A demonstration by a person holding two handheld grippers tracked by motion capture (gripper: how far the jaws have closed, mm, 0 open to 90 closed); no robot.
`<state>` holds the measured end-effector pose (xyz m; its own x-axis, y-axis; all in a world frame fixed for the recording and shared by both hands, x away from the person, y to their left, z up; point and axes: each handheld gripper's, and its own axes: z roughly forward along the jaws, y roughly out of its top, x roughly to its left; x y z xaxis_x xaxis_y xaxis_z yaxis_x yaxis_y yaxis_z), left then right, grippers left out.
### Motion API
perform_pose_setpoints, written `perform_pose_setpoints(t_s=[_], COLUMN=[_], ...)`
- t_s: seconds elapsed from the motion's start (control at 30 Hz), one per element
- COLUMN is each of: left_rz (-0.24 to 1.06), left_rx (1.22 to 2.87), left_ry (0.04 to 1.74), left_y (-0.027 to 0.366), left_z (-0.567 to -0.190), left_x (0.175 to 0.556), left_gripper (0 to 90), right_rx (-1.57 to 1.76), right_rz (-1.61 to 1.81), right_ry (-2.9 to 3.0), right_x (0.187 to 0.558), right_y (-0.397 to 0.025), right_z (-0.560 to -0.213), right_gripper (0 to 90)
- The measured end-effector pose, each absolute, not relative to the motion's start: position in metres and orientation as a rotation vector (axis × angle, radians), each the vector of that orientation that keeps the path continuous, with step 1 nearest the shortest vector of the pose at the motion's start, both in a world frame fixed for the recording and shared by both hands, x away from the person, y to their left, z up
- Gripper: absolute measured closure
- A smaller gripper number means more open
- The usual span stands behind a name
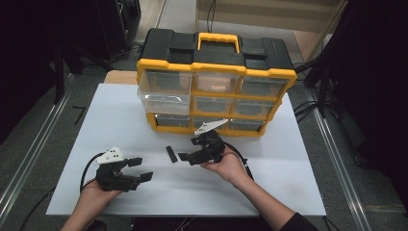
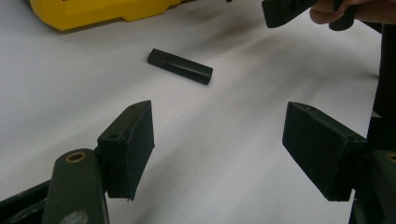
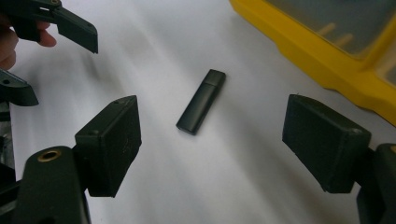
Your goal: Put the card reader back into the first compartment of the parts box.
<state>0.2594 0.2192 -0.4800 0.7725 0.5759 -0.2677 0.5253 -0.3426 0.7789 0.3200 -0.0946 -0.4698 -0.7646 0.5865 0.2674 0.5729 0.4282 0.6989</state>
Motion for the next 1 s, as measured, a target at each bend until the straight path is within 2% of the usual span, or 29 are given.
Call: perform_pose_setpoints(t_s=[0.77,0.87,0.9,1.0], left_rz=[0.069,0.069,0.069,0.070], left_rx=[2.026,2.025,2.025,2.026], left_ry=[0.819,0.818,0.818,0.815], left_y=[0.218,0.218,0.217,0.217], left_z=[-0.480,-0.480,-0.480,-0.480], left_x=[0.259,0.259,0.259,0.259], left_gripper=[26.5,26.5,26.5,26.5], right_rx=[1.024,1.016,1.025,1.019], right_rz=[1.213,1.185,1.146,1.107], right_ry=[2.661,2.666,2.686,2.719], right_x=[0.335,0.337,0.338,0.339], right_y=[-0.046,-0.041,-0.038,-0.036], right_z=[-0.491,-0.493,-0.493,-0.494], right_gripper=[22.8,25.9,33.8,37.8])
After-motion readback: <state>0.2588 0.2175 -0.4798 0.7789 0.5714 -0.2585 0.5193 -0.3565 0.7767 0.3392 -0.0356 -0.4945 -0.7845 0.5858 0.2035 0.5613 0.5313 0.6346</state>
